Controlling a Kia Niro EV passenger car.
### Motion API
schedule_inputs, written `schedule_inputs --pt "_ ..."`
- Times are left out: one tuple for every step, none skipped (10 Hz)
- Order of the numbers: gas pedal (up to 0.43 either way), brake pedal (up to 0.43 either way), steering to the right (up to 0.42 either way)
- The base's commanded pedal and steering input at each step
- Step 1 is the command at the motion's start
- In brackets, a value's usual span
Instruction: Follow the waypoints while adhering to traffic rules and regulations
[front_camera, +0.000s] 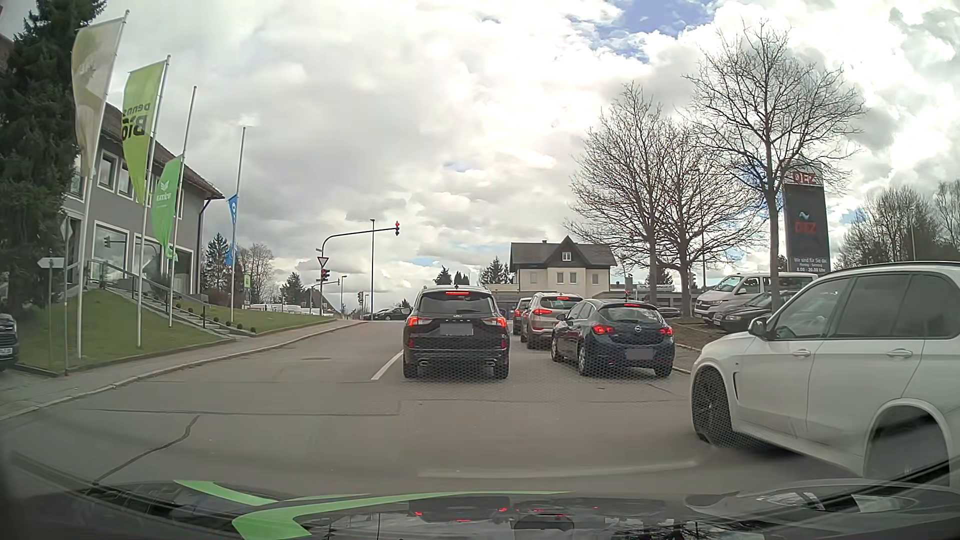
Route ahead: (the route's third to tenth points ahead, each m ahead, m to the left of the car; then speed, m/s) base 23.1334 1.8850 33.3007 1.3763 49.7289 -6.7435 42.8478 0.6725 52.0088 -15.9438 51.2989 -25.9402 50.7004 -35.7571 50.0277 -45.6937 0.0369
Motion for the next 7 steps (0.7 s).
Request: schedule_inputs --pt "0.000 0.250 0.038" --pt "0.000 0.256 0.039" --pt "0.000 0.250 0.042" --pt "0.000 0.250 0.047" --pt "0.000 0.244 0.051" --pt "0.000 0.159 0.055" --pt "0.000 0.128 0.062"
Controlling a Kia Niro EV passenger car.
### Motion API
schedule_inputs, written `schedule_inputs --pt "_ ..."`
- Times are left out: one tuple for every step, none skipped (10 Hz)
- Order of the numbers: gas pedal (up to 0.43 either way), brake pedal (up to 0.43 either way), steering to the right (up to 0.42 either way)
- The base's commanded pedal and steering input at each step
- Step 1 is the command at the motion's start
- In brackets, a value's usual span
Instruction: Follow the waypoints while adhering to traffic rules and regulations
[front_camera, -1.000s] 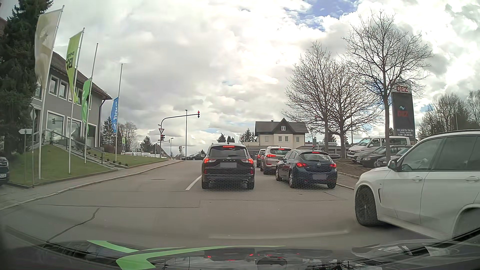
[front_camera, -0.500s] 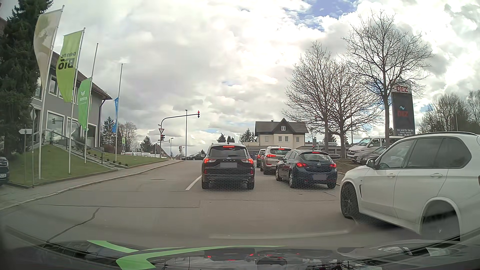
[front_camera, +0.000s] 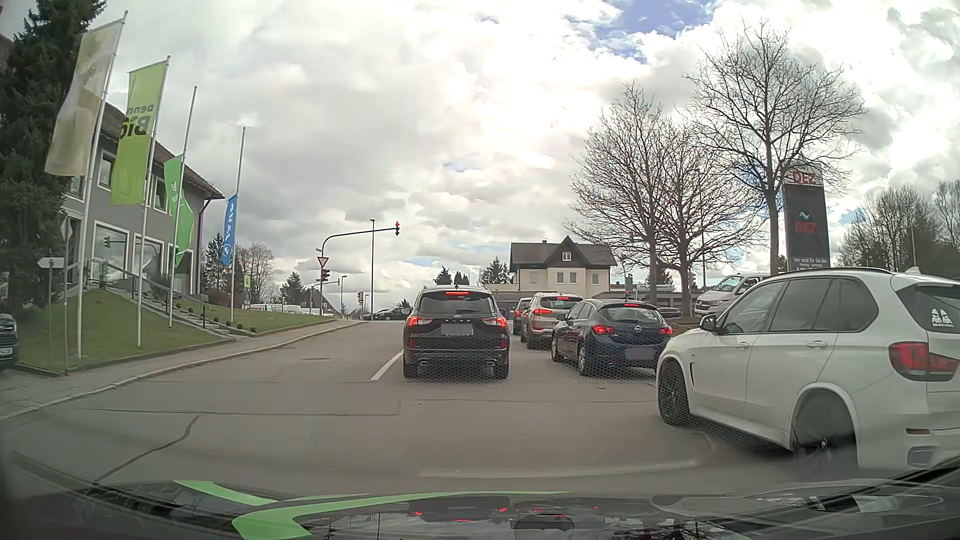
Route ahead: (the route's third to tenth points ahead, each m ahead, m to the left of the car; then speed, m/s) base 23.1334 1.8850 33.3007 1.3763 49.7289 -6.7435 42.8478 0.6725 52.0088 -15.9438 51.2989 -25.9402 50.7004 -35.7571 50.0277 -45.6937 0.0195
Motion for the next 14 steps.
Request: schedule_inputs --pt "0.000 0.134 0.072" --pt "0.000 0.122 0.089" --pt "0.000 0.073 0.106" --pt "0.000 0.000 0.127" --pt "0.008 0.000 0.151" --pt "0.000 0.000 0.170" --pt "0.000 0.000 0.199" --pt "0.059 0.000 0.234" --pt "0.067 0.000 0.263" --pt "0.067 0.000 0.296" --pt "0.098 0.000 0.329" --pt "0.209 0.000 0.350" --pt "0.228 0.000 0.378" --pt "0.197 0.000 0.411"
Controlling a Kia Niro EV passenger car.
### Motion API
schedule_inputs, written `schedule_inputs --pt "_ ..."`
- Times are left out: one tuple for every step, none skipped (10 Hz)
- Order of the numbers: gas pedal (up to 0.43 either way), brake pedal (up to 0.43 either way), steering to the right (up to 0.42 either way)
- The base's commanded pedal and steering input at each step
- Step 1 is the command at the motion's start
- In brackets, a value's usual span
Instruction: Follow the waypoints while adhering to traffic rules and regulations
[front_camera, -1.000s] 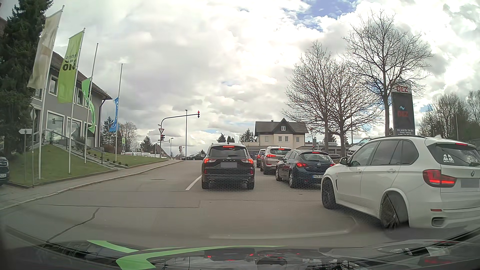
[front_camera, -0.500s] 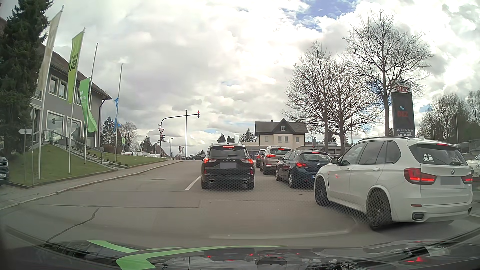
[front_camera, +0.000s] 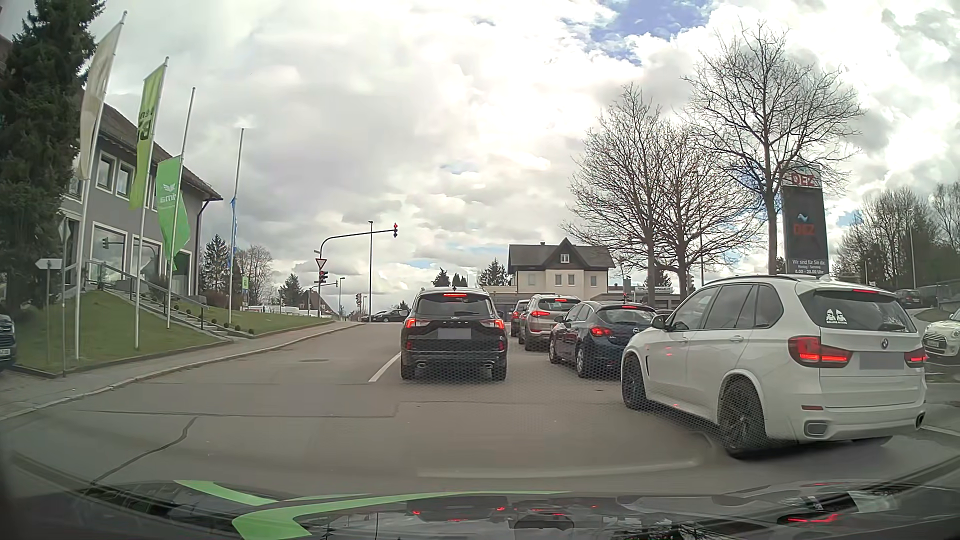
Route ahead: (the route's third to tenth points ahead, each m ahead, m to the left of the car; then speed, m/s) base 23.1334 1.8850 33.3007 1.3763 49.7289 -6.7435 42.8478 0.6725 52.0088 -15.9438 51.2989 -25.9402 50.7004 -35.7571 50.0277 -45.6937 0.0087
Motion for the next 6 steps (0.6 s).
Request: schedule_inputs --pt "0.169 0.000 0.442" --pt "0.169 0.000 0.489" --pt "0.169 0.000 0.523" --pt "0.130 0.000 0.554" --pt "0.110 0.000 0.578" --pt "0.110 0.000 0.596"
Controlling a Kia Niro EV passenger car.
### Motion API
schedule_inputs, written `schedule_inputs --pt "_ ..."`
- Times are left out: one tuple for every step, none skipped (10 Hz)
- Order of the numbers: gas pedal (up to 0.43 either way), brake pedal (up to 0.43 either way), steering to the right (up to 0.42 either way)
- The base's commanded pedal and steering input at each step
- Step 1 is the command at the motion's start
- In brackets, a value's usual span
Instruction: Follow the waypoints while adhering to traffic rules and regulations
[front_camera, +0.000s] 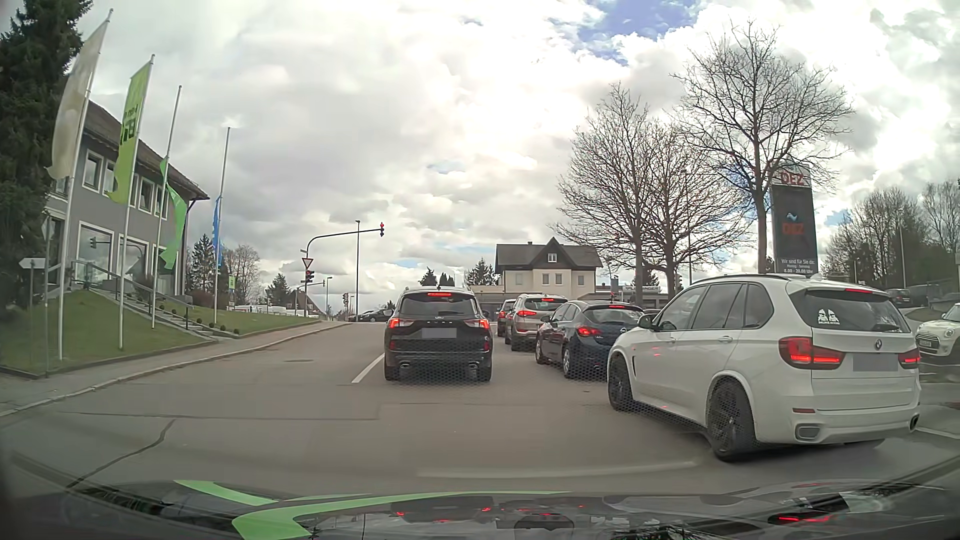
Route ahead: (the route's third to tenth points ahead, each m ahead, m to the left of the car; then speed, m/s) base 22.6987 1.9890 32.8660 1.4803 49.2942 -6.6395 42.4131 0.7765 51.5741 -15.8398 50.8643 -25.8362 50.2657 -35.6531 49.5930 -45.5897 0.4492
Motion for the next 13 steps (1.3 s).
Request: schedule_inputs --pt "0.110 0.000 0.606" --pt "0.110 0.000 0.614" --pt "0.098 0.000 0.618" --pt "0.087 0.000 0.619" --pt "0.039 0.000 0.619" --pt "0.020 0.000 0.619" --pt "0.020 0.000 0.619" --pt "0.020 0.000 0.618" --pt "0.020 0.000 0.616" --pt "0.000 0.000 0.613" --pt "0.000 0.000 0.608" --pt "0.000 0.000 0.605" --pt "0.000 0.000 0.602"
